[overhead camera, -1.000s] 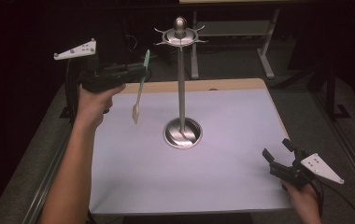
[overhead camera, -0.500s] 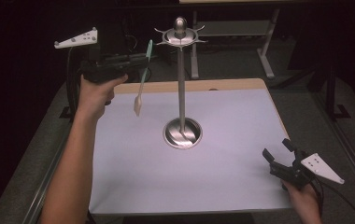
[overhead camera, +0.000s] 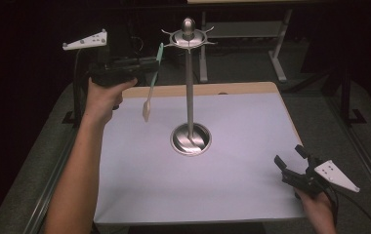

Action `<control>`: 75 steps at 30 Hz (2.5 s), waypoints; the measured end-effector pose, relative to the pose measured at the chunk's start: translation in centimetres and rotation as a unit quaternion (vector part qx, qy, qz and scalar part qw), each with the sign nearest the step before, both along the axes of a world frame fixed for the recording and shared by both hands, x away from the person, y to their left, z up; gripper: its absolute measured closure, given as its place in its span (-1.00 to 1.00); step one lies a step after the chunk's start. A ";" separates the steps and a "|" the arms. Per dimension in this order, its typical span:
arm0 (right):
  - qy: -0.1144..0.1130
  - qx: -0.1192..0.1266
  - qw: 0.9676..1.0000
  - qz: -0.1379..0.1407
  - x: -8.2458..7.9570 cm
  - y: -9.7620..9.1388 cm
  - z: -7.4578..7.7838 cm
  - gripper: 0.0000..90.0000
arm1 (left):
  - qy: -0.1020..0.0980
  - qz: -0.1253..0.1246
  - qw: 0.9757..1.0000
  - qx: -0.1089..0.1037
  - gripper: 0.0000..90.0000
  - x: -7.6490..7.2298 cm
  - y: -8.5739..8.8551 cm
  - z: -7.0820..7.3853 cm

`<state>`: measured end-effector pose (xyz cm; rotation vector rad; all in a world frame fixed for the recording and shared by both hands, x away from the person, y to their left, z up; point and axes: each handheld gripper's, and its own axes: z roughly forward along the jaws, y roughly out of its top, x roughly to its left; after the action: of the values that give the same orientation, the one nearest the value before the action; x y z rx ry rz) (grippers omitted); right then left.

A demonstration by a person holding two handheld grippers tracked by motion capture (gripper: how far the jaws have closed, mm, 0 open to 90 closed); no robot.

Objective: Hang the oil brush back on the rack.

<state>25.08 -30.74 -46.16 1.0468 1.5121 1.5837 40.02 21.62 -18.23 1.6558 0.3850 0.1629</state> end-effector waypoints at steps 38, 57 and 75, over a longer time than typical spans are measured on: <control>0.000 0.001 1.000 0.002 0.0 0.0 0.0 -0.71 | 0.014 0.037 0.996 0.081 0.22 -0.1 -0.5 -1.6; 0.000 0.004 1.000 0.002 0.0 -0.1 0.0 -0.71 | 0.033 0.130 0.974 0.183 -0.45 -3.3 2.1 -6.7; -0.001 -0.002 1.000 0.001 0.0 0.1 0.0 -0.71 | 0.052 0.180 0.957 0.220 -0.56 -8.0 4.3 -13.8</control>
<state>25.06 -30.69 -46.17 1.0415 1.5155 1.5811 32.02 25.93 -32.05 2.0243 0.7730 0.4618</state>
